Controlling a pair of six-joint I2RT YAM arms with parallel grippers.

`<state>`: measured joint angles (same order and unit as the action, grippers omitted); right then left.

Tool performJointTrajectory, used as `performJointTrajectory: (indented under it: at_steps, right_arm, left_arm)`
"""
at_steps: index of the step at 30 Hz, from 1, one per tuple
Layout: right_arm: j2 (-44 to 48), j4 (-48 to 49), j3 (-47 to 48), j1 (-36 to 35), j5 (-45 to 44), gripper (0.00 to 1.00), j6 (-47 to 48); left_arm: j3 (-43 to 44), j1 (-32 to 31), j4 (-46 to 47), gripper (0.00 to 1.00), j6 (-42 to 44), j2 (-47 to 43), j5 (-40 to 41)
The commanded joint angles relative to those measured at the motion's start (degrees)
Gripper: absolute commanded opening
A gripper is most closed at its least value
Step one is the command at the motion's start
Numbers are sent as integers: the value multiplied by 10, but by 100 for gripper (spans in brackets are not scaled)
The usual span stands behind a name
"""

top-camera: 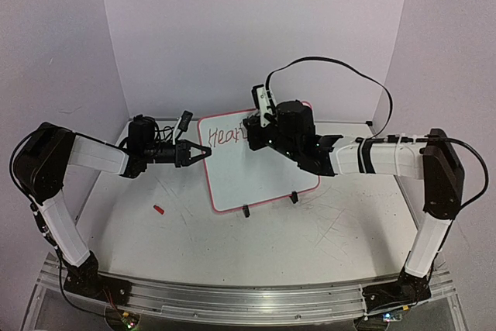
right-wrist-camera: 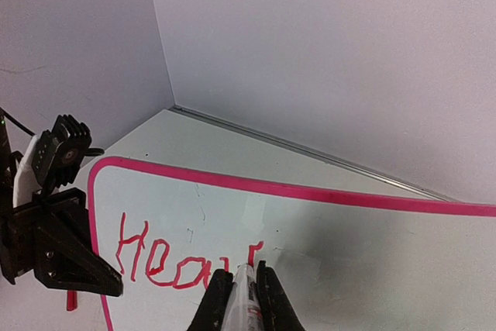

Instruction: Write a sentence on the whiteboard

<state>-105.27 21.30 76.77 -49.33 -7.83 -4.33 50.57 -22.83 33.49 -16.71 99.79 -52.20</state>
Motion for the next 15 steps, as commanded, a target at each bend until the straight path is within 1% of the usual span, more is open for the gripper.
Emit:
performJointTrajectory:
  at_steps: [1,3,5,10,13,15]
  right_arm:
    - [3,-9,13,4,-71,0,12]
    - [17,-10,4,4,-91,0,14]
    - [41,-10,-10,3,-86,0,15]
    - [175,32,-85,3,36,0,-27]
    - [208,30,-103,4,65,0,-22]
    - [204,29,-113,4,73,0,-13]
  left_arm:
    - [15,1,0,0,54,-6,39]
    - [15,1,0,0,54,-6,39]
    - [16,1,-1,0,55,-5,40]
    - [15,2,-2,0,54,-3,44]
    - [11,1,-2,0,54,-4,55]
    - [8,1,-3,0,56,-1,66]
